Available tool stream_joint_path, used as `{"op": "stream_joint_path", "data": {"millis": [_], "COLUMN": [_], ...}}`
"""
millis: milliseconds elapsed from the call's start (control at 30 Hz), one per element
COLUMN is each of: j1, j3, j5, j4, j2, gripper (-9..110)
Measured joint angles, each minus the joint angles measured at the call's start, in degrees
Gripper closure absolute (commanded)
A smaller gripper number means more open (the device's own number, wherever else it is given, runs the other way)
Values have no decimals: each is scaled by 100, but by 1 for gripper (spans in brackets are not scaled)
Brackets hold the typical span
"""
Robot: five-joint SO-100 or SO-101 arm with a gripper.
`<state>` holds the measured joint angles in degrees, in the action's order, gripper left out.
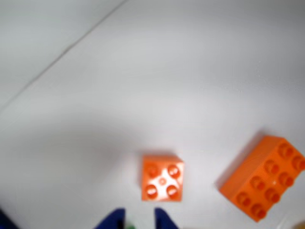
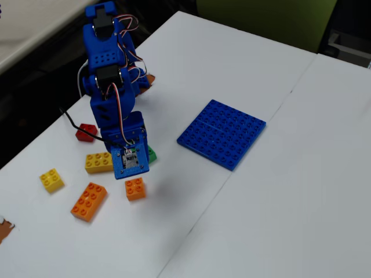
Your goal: Pick up the 2x2 orange block and go up the 8x8 blue block.
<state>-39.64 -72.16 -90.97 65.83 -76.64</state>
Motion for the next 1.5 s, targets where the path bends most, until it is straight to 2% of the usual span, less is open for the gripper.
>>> {"op": "stream_joint_path", "data": {"millis": [333,733,833,1500], "j1": [-308,-387,-439,-554], "j3": [123,132,132,158], "j5": [-413,-729,-817,-1063], "j4": [-316,-316,-352,-703], "j2": [624,800,896,1371], "gripper": [84,81,76,76]}}
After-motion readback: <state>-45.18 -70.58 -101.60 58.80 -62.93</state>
